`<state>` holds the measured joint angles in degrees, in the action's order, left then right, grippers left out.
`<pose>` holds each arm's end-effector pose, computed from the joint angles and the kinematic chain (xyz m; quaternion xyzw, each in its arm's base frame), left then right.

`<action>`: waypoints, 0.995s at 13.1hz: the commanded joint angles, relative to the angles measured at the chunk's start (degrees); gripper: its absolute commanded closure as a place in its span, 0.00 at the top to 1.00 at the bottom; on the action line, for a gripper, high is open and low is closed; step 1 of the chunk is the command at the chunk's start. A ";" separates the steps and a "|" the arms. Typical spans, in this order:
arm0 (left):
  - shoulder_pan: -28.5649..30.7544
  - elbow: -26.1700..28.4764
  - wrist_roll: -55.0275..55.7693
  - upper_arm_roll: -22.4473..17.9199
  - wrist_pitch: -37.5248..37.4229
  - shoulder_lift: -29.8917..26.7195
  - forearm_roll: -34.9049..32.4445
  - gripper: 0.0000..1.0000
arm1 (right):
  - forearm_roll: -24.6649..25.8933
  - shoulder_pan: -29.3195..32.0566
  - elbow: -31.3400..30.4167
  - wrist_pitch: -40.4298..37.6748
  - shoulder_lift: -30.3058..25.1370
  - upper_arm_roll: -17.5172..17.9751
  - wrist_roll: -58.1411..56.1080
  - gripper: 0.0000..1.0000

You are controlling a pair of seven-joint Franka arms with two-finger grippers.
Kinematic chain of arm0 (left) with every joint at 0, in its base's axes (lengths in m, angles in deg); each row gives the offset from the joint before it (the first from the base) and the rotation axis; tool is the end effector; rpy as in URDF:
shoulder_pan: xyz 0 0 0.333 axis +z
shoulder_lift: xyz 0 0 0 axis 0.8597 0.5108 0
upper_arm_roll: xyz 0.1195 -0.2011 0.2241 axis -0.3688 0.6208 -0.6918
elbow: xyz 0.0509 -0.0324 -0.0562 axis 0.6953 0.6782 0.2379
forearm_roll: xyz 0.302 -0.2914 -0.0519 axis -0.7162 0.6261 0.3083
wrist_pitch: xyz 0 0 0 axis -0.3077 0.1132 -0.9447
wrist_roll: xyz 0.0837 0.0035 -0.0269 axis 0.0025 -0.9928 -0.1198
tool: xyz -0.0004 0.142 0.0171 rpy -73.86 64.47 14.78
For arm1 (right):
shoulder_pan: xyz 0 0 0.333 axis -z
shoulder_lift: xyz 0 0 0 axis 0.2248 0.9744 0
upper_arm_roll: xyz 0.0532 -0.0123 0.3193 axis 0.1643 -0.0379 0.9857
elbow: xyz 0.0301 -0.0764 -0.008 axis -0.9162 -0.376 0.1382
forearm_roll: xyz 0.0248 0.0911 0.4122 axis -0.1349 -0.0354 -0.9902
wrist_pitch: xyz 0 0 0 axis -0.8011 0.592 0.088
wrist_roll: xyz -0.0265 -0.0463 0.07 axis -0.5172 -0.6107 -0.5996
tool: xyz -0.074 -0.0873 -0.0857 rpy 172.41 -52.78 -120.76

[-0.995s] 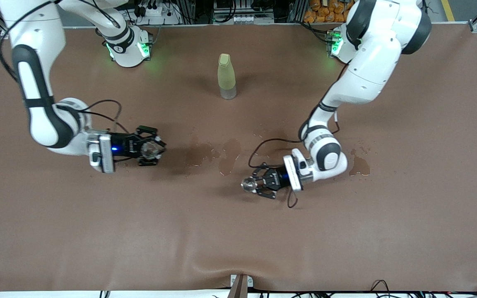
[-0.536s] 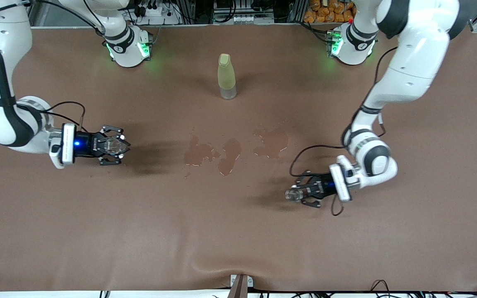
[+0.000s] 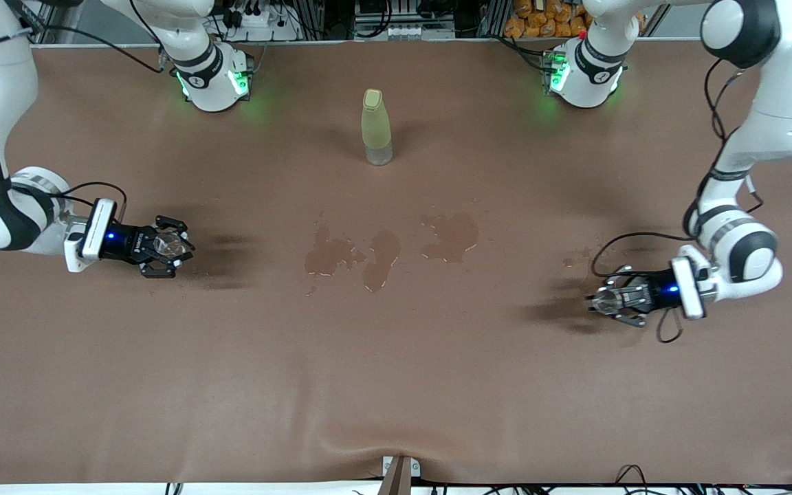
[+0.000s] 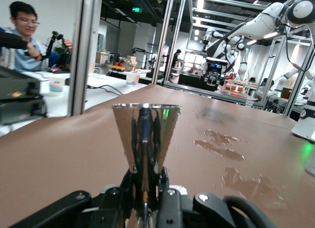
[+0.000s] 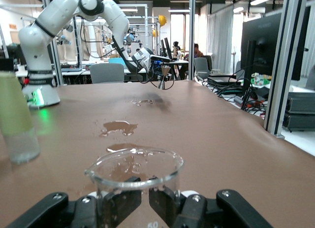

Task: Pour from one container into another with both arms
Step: 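Move the beaker back with the right gripper while the left gripper withdraws the jigger, then lower the beaker and open the right gripper while the left gripper lowers the jigger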

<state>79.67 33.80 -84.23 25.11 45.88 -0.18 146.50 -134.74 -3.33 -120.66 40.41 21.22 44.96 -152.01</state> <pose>0.6538 0.0370 0.1278 0.6151 -0.4247 0.4595 0.4797 0.5606 -0.0505 0.1701 -0.5539 -0.5301 -0.4839 0.4219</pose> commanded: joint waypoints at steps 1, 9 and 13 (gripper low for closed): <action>0.34 1.24 -1.54 0.81 -1.39 2.01 -0.64 0.00 | 2.13 2.64 4.06 -2.53 6.06 1.07 -6.92 0.00; 5.89 1.33 -8.15 0.45 -4.47 4.93 -9.69 0.00 | 3.72 3.87 8.54 -2.09 14.77 1.07 -17.40 0.00; 5.36 1.07 -11.93 0.54 -4.47 7.22 -9.69 0.00 | 4.42 4.40 12.40 -1.04 19.51 1.07 -18.46 0.00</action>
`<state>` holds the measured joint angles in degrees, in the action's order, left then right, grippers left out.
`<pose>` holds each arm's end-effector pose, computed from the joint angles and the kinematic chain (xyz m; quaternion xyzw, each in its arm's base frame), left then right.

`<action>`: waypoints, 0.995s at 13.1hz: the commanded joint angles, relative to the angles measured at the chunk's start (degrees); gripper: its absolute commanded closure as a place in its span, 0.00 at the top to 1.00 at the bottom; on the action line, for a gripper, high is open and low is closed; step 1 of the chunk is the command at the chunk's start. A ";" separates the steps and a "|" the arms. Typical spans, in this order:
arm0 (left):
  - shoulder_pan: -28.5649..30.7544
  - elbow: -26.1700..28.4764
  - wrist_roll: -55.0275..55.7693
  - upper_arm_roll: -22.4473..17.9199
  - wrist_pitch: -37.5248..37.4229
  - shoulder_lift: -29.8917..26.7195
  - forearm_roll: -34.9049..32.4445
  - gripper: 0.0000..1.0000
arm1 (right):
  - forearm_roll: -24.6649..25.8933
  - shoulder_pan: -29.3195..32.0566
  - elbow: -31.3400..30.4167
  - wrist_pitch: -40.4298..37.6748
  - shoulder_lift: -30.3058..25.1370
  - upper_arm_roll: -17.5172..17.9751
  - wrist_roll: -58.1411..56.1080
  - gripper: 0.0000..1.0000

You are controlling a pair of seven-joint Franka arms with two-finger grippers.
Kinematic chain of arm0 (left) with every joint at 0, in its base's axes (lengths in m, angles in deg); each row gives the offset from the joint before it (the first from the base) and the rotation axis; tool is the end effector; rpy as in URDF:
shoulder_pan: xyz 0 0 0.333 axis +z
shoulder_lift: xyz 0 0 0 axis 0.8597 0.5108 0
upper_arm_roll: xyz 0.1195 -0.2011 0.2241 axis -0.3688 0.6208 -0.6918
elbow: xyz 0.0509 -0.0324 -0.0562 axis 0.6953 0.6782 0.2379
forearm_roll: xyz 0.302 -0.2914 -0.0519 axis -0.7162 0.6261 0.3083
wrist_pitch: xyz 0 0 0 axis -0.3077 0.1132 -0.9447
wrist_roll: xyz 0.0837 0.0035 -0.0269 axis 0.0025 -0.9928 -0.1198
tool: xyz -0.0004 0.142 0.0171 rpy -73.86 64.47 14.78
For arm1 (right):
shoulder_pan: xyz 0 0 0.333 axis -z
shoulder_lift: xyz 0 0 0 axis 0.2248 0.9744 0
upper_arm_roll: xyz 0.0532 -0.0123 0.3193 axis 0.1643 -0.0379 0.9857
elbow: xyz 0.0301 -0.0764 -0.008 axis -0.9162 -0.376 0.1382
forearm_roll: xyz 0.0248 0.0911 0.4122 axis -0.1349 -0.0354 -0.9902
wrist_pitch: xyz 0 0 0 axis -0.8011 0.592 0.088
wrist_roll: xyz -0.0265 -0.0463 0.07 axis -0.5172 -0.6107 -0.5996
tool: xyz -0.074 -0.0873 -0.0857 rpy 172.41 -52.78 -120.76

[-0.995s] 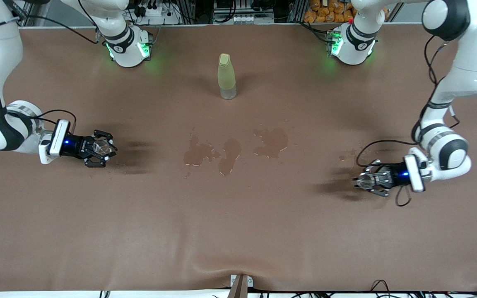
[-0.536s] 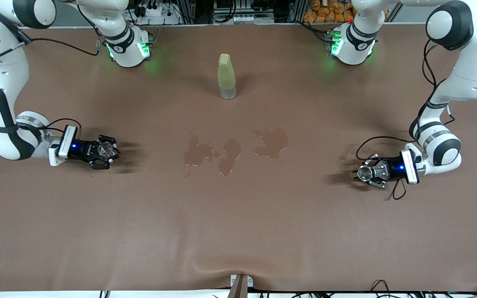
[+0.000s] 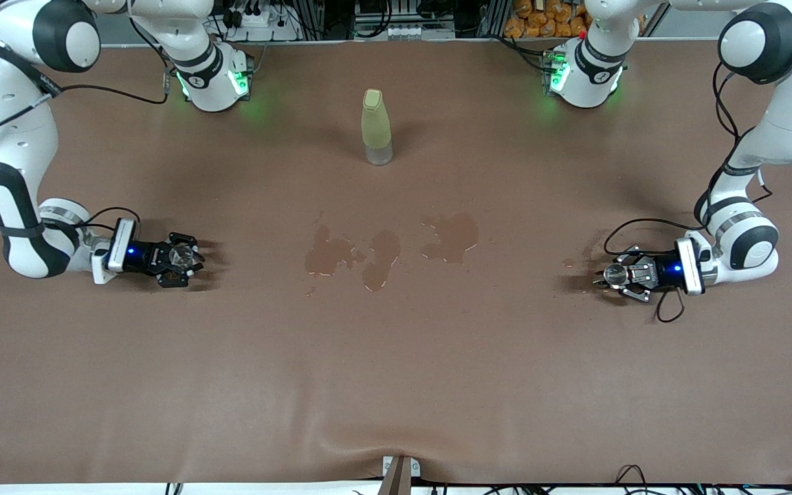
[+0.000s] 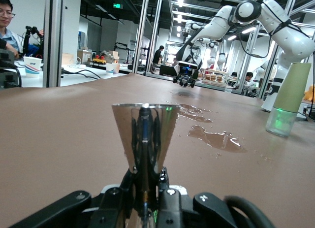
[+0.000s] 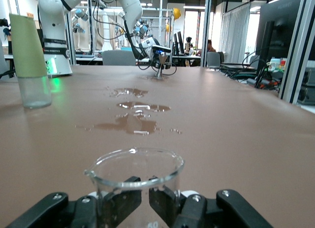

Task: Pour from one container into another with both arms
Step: 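Lower the beaker and open the right gripper while the left gripper lowers the jigger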

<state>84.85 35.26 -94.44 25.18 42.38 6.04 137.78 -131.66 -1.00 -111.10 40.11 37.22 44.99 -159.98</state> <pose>0.5932 0.0710 0.0507 0.5854 -0.4615 0.4484 0.4933 0.5565 -0.0778 0.0574 -0.5442 -0.5527 -0.4664 0.4251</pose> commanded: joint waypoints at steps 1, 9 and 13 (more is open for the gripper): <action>0.19 -0.40 -1.81 0.57 -0.97 1.00 -0.97 0.00 | 1.34 2.07 3.55 -0.64 4.30 1.04 -10.58 0.00; 0.54 -1.36 -0.94 0.66 -1.84 0.56 -0.97 0.00 | 1.69 3.03 3.73 4.36 4.57 0.95 -9.70 0.43; 0.54 -1.63 -0.76 0.74 -1.84 0.47 -0.97 0.19 | 2.39 3.21 3.73 4.72 4.49 0.16 -6.62 0.94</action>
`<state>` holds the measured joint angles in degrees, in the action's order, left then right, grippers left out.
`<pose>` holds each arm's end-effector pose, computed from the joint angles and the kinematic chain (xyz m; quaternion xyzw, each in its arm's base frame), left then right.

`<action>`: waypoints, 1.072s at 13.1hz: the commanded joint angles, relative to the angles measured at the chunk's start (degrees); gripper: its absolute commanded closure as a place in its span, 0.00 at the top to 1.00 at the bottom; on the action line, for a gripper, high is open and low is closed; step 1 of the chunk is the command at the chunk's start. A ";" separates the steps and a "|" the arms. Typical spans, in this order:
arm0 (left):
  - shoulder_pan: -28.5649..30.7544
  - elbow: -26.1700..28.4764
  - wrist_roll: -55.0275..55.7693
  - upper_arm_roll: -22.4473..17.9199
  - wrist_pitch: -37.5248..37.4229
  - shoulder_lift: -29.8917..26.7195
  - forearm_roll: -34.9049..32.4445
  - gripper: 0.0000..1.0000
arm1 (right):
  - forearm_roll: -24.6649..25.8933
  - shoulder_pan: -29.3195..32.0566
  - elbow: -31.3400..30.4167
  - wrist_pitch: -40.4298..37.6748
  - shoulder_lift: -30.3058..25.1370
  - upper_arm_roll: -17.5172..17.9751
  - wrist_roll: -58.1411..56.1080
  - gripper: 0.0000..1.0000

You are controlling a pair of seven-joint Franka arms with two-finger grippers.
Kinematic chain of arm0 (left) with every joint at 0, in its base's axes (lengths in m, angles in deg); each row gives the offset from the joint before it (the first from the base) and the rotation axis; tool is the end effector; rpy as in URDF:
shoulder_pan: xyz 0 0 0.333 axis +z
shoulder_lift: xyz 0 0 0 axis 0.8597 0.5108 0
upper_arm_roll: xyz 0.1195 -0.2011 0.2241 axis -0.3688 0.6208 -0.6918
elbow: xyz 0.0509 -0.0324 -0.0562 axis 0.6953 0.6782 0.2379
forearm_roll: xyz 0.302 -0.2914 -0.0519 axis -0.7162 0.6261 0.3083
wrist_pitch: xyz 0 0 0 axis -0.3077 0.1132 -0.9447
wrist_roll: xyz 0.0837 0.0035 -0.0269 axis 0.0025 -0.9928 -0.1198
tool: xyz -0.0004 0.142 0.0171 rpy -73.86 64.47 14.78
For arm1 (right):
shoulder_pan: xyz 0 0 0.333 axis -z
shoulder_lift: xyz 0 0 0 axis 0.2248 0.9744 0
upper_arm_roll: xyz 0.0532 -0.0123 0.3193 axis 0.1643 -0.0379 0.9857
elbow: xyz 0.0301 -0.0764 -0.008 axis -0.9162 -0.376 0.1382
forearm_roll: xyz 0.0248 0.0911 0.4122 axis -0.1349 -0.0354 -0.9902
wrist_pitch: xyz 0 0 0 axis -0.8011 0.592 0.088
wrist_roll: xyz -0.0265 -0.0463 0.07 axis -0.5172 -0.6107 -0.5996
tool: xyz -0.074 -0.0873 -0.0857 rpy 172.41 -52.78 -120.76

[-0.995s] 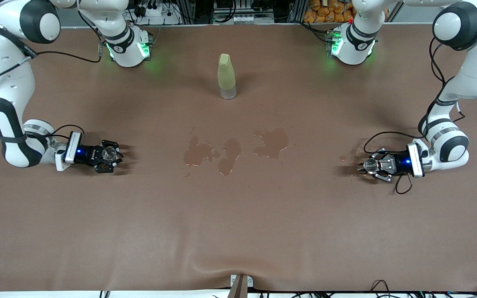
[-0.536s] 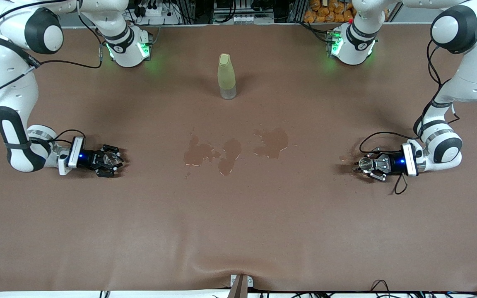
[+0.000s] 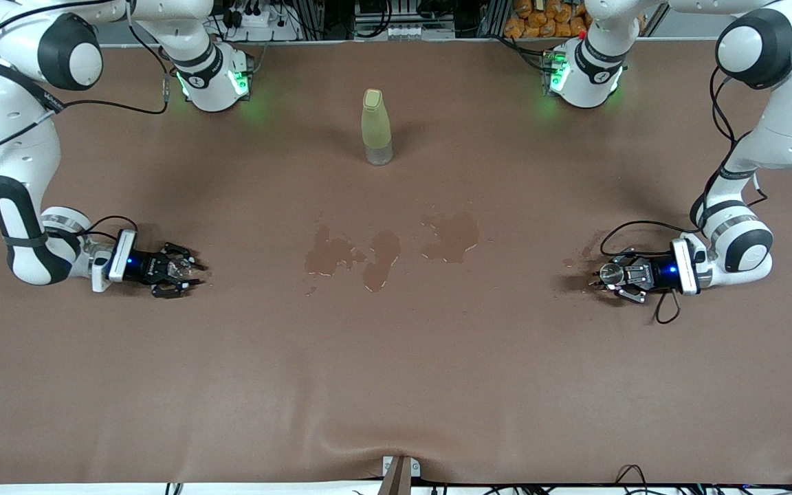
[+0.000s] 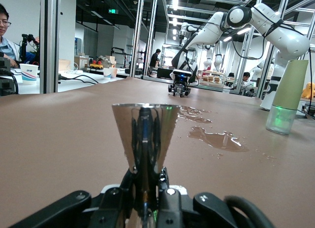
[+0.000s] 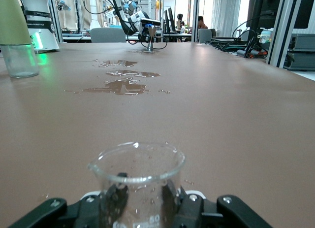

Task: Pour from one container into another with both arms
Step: 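Lower the beaker and open the right gripper while the left gripper lowers the jigger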

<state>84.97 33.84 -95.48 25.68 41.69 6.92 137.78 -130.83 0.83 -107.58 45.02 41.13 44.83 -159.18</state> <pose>0.5992 0.0686 0.0514 0.5733 -0.4685 0.4580 0.4921 0.5616 -0.1101 0.0248 -0.5819 -0.5548 -0.4448 0.3947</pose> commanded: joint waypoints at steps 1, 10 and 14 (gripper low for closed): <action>0.42 -0.29 0.19 0.15 -1.16 -0.41 -0.97 0.22 | 1.91 1.29 0.21 -0.20 0.41 -0.12 -7.42 0.98; 0.51 -0.82 -0.16 -0.20 -1.16 -0.41 -1.24 0.27 | 11.13 0.85 5.21 -0.63 -2.31 -6.53 3.36 1.00; 0.95 -0.91 0.10 -0.11 -1.16 -0.41 -1.15 0.34 | 18.15 0.06 6.89 -0.37 -7.31 -10.31 15.30 1.00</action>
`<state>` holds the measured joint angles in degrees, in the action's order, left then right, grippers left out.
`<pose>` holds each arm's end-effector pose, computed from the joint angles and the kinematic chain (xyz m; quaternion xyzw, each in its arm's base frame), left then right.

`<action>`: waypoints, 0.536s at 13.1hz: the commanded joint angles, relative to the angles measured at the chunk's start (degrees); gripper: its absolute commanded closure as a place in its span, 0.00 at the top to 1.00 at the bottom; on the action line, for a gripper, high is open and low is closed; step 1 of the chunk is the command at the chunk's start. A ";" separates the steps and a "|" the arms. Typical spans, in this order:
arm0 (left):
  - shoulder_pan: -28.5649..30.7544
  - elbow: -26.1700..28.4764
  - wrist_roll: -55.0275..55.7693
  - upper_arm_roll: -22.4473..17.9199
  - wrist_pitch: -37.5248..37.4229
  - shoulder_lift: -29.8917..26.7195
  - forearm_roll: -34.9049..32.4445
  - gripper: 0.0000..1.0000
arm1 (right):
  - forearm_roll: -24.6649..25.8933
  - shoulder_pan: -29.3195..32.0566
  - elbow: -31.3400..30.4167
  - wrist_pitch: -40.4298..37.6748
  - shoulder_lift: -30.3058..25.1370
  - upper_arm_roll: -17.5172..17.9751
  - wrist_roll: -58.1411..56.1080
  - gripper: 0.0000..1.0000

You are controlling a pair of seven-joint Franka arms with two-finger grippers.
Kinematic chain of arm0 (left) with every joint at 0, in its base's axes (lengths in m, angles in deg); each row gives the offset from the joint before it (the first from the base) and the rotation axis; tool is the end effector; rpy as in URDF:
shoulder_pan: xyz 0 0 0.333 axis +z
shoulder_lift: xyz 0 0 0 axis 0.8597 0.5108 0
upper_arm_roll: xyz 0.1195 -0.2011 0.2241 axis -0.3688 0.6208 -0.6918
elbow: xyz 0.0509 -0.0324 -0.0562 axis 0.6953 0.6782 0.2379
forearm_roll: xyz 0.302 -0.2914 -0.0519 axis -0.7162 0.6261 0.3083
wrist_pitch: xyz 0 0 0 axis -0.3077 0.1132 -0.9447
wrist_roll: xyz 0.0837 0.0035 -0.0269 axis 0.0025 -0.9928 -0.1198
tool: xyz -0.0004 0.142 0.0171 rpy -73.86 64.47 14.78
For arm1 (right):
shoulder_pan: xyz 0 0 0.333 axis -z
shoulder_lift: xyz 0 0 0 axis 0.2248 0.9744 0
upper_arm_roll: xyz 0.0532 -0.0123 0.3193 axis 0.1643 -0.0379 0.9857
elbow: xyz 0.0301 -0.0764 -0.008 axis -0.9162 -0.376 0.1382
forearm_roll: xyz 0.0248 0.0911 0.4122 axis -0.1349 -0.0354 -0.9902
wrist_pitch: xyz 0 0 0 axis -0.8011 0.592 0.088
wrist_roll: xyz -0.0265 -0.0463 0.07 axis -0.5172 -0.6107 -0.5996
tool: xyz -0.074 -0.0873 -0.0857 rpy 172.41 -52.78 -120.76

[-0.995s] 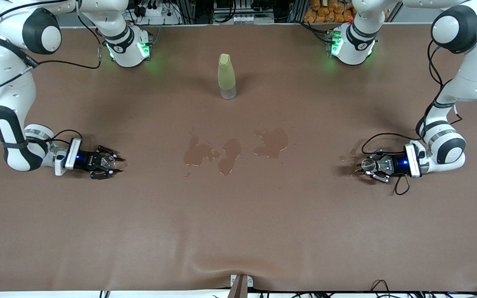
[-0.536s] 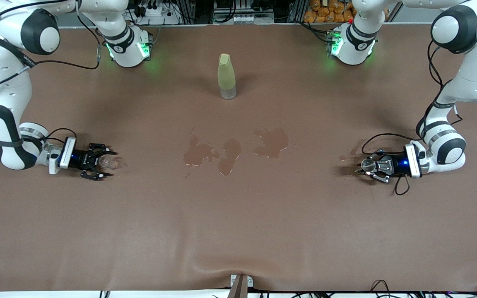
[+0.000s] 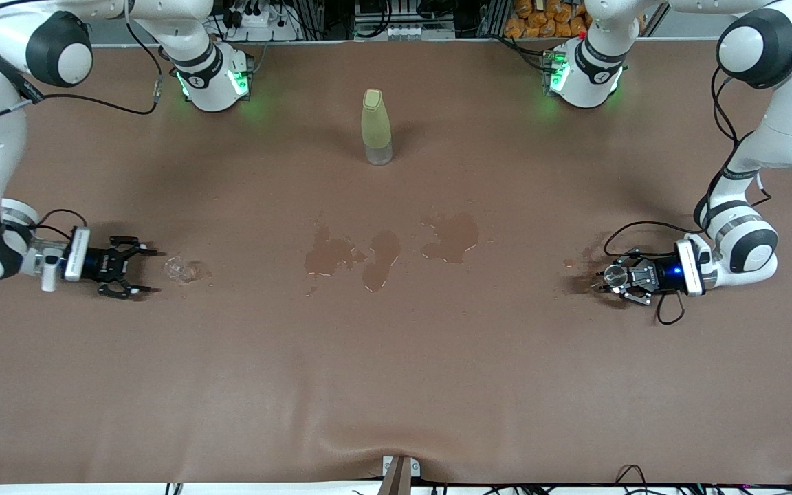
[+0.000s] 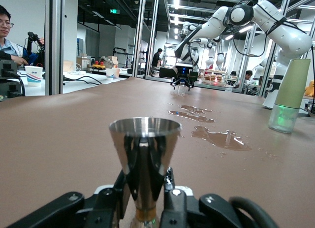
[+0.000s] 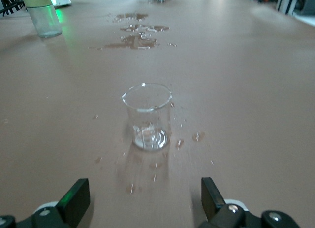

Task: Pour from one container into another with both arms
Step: 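Lower the beaker and open the right gripper while the left gripper lowers the jigger, then open the left gripper off the jigger and draw it back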

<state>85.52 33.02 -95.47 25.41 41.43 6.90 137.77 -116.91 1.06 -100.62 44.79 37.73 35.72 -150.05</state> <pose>0.6031 0.0792 0.0553 0.5745 -0.4693 0.4629 0.4853 0.5693 -0.2266 0.0846 -0.6362 -0.6050 -0.3266 0.3501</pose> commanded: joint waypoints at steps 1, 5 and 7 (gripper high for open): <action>0.39 -0.09 0.19 0.15 -0.90 -0.39 -1.14 0.36 | 7.04 -0.69 0.02 -0.05 -5.93 -1.99 11.51 1.00; 0.48 -0.09 0.10 0.15 -0.90 -0.57 -0.88 0.66 | 16.97 -4.20 0.02 -0.05 -15.33 -6.21 32.52 1.00; 0.48 -0.01 0.37 0.15 -0.90 -0.57 -0.88 0.66 | 22.77 -5.96 0.55 -0.05 -20.34 -7.18 44.38 1.00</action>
<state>85.58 32.87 -95.47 25.43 41.32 6.89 137.77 -99.18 -2.28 -98.81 44.58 22.97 29.98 -115.55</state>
